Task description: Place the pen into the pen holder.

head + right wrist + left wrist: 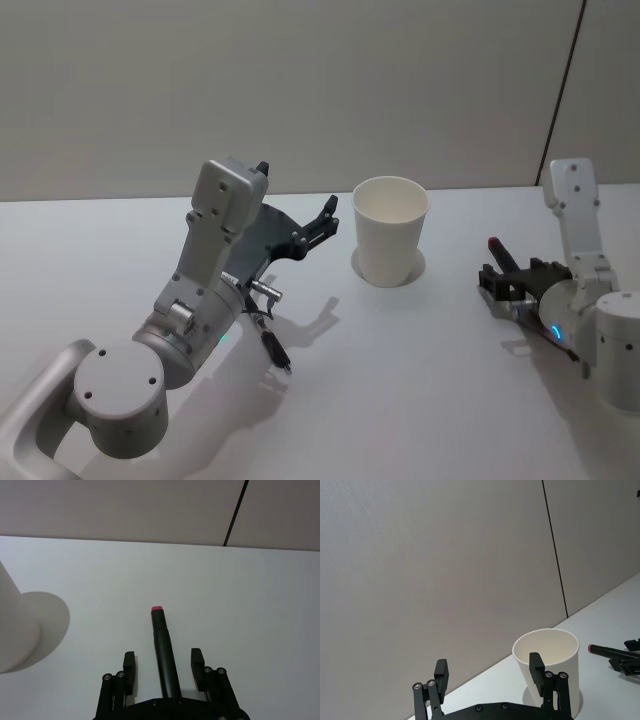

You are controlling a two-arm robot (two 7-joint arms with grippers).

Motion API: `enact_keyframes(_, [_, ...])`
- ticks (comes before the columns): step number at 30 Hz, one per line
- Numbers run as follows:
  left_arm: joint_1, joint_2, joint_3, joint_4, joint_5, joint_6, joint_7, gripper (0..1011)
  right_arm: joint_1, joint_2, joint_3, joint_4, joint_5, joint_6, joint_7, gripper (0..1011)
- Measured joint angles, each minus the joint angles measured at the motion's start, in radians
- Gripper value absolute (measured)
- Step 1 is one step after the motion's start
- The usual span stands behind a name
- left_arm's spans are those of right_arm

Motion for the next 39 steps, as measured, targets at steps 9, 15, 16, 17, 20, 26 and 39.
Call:
enact_keyframes(9, [0.000, 0.000, 0.000, 0.000, 0.000, 0.000, 0.000, 1003, 0.000, 0.000, 0.001, 0.001, -0.001, 0.000, 0.000, 426])
enact_keyframes(15, [0.000, 0.000, 0.000, 0.000, 0.000, 0.000, 0.000, 1003, 0.000, 0.000, 0.001, 0.002, -0.002, 0.001, 0.000, 250])
enact_keyframes(16, [0.000, 0.000, 0.000, 0.000, 0.000, 0.000, 0.000, 1003, 0.000, 0.000, 0.001, 0.002, -0.002, 0.001, 0.000, 203])
enact_keyframes(17, [0.000, 0.000, 0.000, 0.000, 0.000, 0.000, 0.000, 1003, 0.000, 0.000, 0.001, 0.002, -0.003, 0.001, 0.000, 187])
enact_keyframes(20, [0.000, 0.000, 0.000, 0.000, 0.000, 0.000, 0.000, 1003, 0.000, 0.000, 0.001, 0.002, -0.003, 0.001, -0.001, 177])
enact_keyframes(26, [0.000, 0.000, 0.000, 0.000, 0.000, 0.000, 0.000, 1003, 0.000, 0.000, 0.001, 0.002, -0.003, 0.001, -0.001, 178])
enact_keyframes(39, [0.000, 0.000, 0.000, 0.000, 0.000, 0.000, 0.000, 1003, -0.003, 0.000, -0.002, -0.004, -0.021, -0.041, 0.019, 177])
